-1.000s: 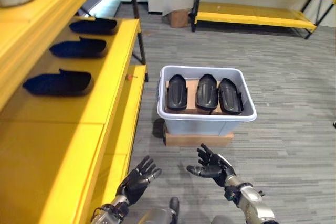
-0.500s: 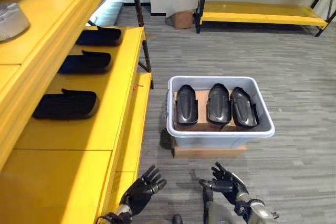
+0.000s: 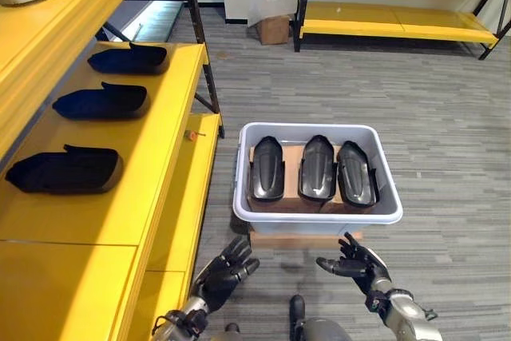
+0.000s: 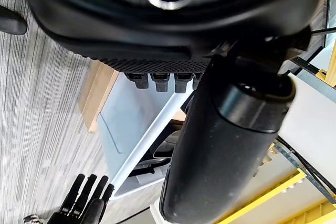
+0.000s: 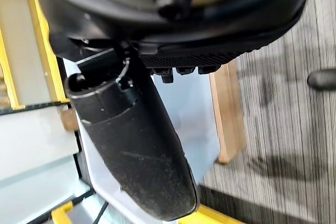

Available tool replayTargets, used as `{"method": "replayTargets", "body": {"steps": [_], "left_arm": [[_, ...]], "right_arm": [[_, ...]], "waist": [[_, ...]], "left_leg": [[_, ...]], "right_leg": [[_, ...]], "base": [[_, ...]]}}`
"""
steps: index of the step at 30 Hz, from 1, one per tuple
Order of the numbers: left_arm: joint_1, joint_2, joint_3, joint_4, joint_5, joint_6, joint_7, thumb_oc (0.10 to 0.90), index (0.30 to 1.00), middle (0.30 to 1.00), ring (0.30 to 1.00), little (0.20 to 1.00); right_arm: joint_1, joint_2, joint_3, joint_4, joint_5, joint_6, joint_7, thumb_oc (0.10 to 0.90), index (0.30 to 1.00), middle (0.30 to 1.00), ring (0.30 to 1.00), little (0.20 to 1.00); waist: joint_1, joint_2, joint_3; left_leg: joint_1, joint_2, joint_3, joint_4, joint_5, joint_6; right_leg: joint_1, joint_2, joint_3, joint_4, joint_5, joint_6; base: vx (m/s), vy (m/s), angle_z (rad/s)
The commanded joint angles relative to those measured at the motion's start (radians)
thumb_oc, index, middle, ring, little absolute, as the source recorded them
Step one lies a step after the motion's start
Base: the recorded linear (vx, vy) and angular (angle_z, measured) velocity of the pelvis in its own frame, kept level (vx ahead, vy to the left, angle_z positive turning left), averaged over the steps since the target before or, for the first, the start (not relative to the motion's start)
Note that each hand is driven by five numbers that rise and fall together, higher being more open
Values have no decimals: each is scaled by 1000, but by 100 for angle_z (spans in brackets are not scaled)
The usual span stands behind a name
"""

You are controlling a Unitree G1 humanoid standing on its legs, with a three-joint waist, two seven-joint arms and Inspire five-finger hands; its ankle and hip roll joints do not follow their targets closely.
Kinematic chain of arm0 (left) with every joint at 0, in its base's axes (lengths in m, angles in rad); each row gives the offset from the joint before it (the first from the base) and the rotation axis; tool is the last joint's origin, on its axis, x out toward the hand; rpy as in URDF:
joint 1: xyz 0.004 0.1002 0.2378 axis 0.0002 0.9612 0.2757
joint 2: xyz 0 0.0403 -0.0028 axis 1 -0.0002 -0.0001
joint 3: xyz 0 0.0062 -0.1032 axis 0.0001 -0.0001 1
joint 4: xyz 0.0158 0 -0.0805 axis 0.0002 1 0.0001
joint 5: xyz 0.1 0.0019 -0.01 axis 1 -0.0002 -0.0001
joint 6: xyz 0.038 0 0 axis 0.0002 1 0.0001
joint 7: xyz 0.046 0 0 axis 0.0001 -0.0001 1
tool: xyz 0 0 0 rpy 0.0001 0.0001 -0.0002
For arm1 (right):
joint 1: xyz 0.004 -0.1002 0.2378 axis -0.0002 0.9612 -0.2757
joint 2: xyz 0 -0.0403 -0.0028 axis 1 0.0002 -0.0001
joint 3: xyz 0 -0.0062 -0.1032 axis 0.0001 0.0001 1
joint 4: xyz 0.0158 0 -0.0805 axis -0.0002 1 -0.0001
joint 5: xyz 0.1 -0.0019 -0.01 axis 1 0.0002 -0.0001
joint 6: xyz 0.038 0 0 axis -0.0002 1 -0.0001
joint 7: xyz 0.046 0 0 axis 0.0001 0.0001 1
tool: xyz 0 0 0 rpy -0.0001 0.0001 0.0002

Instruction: Move parts from the plastic box to the shelf.

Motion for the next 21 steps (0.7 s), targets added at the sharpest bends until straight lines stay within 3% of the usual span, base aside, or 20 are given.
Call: {"method": "replayTargets", "body": {"steps": [1,2,3,6,7,8,12,15,19,21], "left_arm": [[-15,-1,7,-71,-7,-56,-20,900,1000,1000,1000,1000],[-10,-1,5,-70,-14,-66,-15,900,1000,1000,1000,1000],[-10,-1,5,-70,-14,-66,-15,900,1000,1000,1000,1000],[7,6,14,-75,-30,-86,-10,900,1000,1000,1000,1000],[6,8,18,-75,-36,-89,-6,900,1000,1000,1000,1000],[5,8,19,-74,-38,-91,-7,900,1000,1000,1000,1000],[-1,4,25,-64,-55,-105,-8,900,1000,1000,1000,1000],[6,-1,41,-52,-57,-111,-21,900,1000,1000,1000,1000],[27,-8,61,-51,-65,-125,-16,900,1000,1000,1000,1000],[28,-10,66,-33,-60,-132,-36,900,1000,1000,1000,1000]], "right_arm": [[-1,-39,-60,-82,-6,-98,7,900,1000,1000,1000,1000],[-7,-43,-59,-71,-5,-103,16,900,1000,1000,1000,1000],[-7,-43,-59,-71,-5,-103,16,900,1000,1000,1000,1000],[-17,-44,-48,-61,-4,-103,30,900,1000,1000,1000,1000],[-17,-43,-46,-65,-9,-98,32,900,1000,1000,1000,1000],[-16,-40,-44,-68,-10,-95,34,900,1000,1000,1000,1000],[-9,-30,-18,-91,-20,-77,37,900,1000,1000,1000,1000],[-10,-29,6,-91,-32,-71,63,900,1000,1000,1000,1000],[-24,-22,40,-85,-40,-64,97,900,1000,1000,1000,1000],[-23,-19,50,-92,-42,-62,106,900,1000,1000,1000,1000]], "waist": [[-26,-1,-47],[-16,-1,-44],[-17,-1,-46],[6,3,-35],[7,5,-33],[7,6,-31],[27,13,-20],[49,12,-15],[87,6,-9],[89,1,-8]], "left_leg": [[-33,105,138,53,211,-52],[-48,47,110,71,171,-32],[-50,47,110,70,172,-32],[-68,-65,62,46,111,8],[-73,-80,67,27,110,10],[-76,-88,75,6,113,10],[-179,-109,81,-61,212,-10],[-223,-118,45,-73,247,-8],[-225,-155,-44,-87,227,9],[-215,-159,-43,-80,211,17]], "right_leg": [[49,-44,-49,0,-76,28],[55,-37,-37,-3,-76,29],[52,-38,-37,-4,-75,29],[71,-9,-5,-14,-70,31],[80,-5,-3,-23,-68,34],[88,-2,-4,-30,-66,36],[155,19,11,-79,-66,39],[177,28,28,-83,-69,32],[196,38,64,-74,-82,27],[197,39,61,-61,-94,25]], "base": [[82,-127,69],[68,-83,61],[60,-45,18],[96,-33,-12],[97,0,-44],[86,29,-45],[128,47,-2],[138,58,-33],[151,84,-81],[121,81,-47]]}}
